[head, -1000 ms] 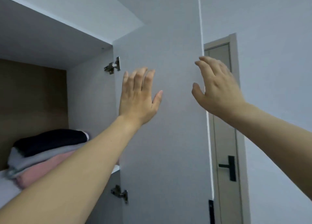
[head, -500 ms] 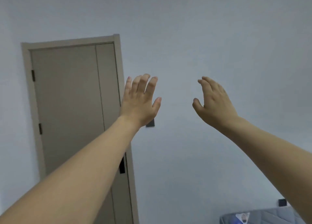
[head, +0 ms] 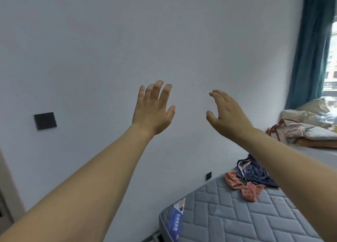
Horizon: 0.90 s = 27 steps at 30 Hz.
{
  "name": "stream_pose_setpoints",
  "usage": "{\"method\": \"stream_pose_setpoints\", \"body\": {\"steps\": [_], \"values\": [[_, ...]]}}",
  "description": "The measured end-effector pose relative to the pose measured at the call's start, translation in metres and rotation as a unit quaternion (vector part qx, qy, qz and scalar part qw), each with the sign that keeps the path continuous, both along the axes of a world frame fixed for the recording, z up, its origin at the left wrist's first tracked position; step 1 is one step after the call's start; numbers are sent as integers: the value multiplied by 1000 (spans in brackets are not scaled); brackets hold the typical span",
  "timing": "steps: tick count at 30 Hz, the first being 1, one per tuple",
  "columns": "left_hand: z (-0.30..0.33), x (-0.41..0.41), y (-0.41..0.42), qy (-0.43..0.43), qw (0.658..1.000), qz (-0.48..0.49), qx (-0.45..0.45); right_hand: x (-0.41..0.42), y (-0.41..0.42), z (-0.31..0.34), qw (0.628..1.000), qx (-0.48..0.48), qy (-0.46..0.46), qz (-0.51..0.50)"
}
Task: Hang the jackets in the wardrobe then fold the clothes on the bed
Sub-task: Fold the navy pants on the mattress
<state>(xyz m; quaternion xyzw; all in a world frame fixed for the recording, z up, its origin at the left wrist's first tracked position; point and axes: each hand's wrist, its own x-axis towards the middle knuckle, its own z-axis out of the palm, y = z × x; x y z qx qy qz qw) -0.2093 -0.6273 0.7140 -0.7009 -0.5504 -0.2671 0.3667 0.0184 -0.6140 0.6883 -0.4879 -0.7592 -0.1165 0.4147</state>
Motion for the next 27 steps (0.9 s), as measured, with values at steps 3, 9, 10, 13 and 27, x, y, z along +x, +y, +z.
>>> {"method": "stream_pose_setpoints", "body": {"steps": [3, 9, 10, 13, 27], "values": [[-30, 51, 72, -27, 997, -57, -44, 53, 42, -29, 998, -41, 0, -49], [-104, 172, 197, 71, 979, -124, -146, 183, 118, -121, 971, -186, 26, -146], [-112, 190, 215, 83, 976, -131, -152, 202, 131, -133, 965, -206, 41, -158], [-133, 239, 270, 85, 969, -158, -170, 248, 174, -169, 948, -236, 83, -195], [-405, 313, 590, 93, 882, -193, -420, 313, 452, -433, 887, -351, 141, -266]]}}
